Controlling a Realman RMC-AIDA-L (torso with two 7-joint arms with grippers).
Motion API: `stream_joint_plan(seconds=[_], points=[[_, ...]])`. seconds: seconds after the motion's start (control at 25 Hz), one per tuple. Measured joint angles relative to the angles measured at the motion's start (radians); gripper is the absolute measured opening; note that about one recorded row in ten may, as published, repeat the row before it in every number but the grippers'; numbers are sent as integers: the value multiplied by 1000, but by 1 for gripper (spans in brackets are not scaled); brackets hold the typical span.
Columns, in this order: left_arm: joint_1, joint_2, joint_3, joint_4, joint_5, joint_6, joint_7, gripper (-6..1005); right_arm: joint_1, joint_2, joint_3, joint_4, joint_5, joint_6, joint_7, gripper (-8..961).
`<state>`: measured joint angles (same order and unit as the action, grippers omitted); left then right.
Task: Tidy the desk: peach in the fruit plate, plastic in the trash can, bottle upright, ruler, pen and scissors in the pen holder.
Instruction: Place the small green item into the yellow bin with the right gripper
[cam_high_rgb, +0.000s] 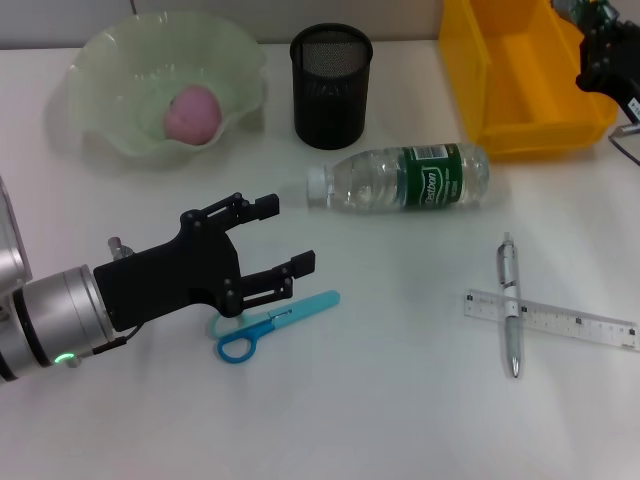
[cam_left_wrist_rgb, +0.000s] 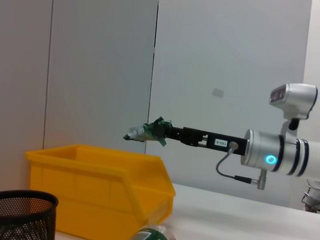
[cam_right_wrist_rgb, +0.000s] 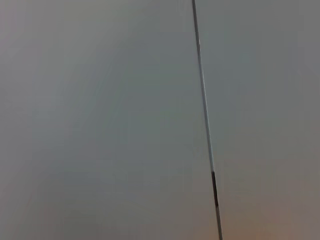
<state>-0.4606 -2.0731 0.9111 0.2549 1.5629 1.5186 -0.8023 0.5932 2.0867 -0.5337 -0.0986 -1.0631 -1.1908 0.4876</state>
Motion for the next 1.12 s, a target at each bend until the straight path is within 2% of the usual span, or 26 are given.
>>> stream_joint_plan(seconds=[0.16,0.28,0.48,0.92,1.12], points=[[-4,0,0,0,0,-2,0,807,31,-3,0,-13,0,44,7,5],[-6,-1,0,0,-1,-6,0,807,91,-6,0,-33,1,164,12,4],[-6,-1,0,-3,-1,-9,0,807,142,-7,-7,-43,2,276,25,4],[-9,-1,0,-3,-1,-14,1,807,134,-6,-3,-47,7,254,26,3],[-11,0,0,-3,-1,-17,0,806,113,-5,-7,-50,7,197,26,72]])
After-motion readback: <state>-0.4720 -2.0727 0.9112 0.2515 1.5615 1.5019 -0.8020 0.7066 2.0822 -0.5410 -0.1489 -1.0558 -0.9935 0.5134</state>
